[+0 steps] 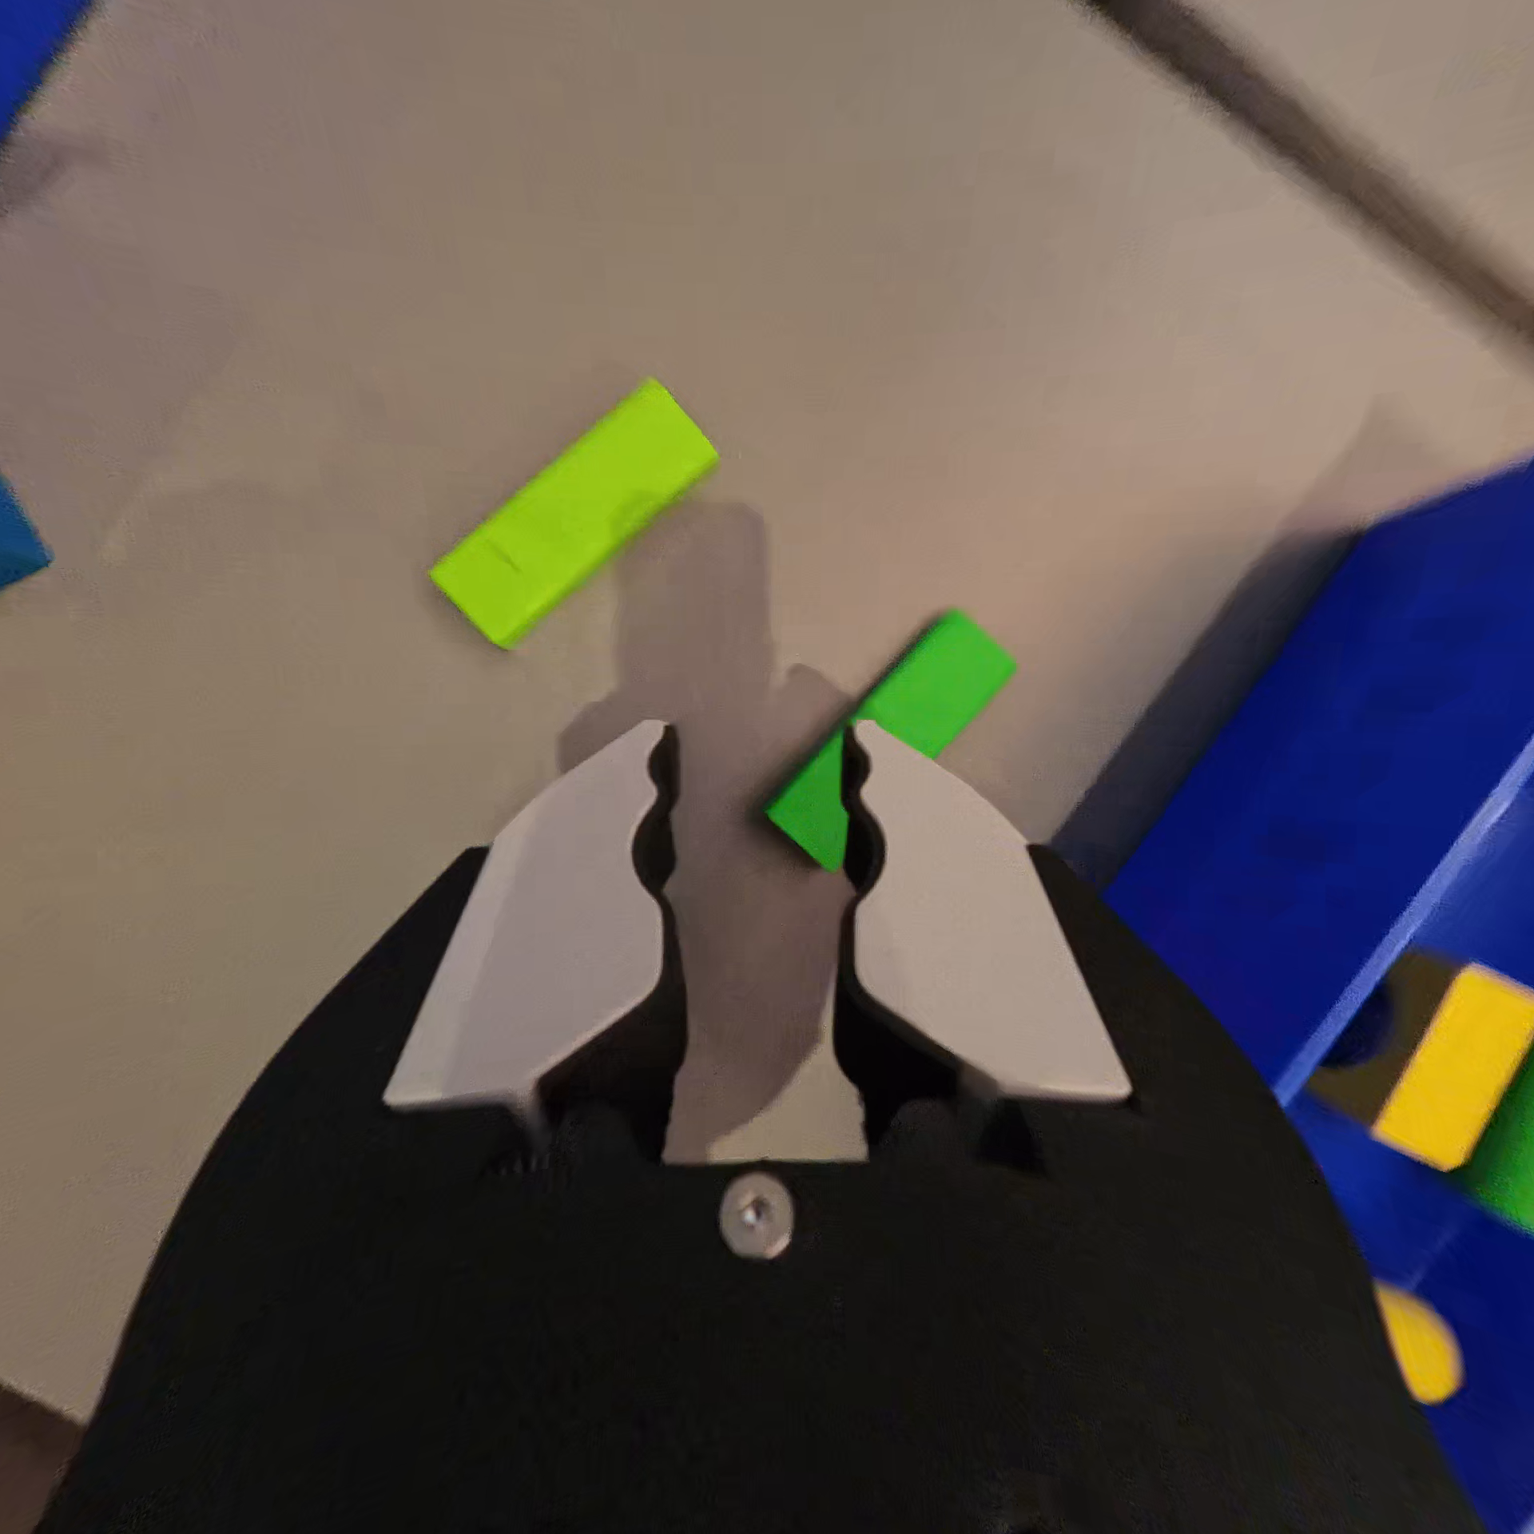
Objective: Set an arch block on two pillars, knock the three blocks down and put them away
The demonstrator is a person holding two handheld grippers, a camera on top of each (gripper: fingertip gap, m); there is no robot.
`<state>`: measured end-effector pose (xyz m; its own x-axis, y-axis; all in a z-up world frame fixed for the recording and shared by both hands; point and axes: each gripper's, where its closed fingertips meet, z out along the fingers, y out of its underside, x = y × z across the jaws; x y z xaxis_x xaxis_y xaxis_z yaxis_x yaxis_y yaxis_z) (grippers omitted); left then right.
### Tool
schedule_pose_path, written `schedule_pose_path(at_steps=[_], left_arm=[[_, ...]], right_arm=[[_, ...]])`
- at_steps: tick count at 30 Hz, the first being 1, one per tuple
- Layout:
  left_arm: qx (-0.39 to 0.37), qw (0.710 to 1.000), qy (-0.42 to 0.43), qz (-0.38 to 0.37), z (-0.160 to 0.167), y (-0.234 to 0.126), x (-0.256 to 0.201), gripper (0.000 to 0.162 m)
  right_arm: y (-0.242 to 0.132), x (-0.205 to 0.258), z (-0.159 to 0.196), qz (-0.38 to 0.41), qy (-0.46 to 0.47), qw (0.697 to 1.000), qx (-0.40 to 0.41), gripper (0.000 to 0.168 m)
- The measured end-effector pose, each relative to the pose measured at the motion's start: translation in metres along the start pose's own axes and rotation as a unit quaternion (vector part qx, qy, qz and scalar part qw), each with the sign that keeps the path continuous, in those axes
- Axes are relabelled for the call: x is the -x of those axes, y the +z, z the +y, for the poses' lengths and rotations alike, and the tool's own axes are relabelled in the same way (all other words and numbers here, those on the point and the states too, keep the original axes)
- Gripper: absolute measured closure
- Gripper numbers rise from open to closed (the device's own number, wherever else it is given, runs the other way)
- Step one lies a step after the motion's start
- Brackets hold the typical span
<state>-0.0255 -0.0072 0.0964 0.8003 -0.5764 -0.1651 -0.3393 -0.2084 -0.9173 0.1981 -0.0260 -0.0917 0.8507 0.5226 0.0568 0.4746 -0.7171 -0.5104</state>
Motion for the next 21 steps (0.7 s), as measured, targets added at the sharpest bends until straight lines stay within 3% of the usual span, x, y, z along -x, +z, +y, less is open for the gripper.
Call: schedule_pose_path(at_steps=[3,13,14,21], left_arm=[[0.008,1.000,0.012,-0.006,0.002,-0.001,-0.005,0.088],[0.071,0.996,0.054,0.025,0.024,0.026,-0.039,0.086],[0.078,0.995,0.057,0.022,0.027,0.029,-0.039,0.086],[0.090,0.994,0.048,0.026,0.033,0.040,-0.041,0.087]], right_arm=[[0.018,-0.024,0.018,0.016,0.081,0.996,0.043,0.120],[0.056,-0.040,0.050,0.032,0.124,0.979,0.161,0.125],[0.056,-0.040,0.050,0.026,0.122,0.979,0.159,0.133],[0.043,-0.045,0.049,0.011,0.099,0.986,0.134,0.135]])
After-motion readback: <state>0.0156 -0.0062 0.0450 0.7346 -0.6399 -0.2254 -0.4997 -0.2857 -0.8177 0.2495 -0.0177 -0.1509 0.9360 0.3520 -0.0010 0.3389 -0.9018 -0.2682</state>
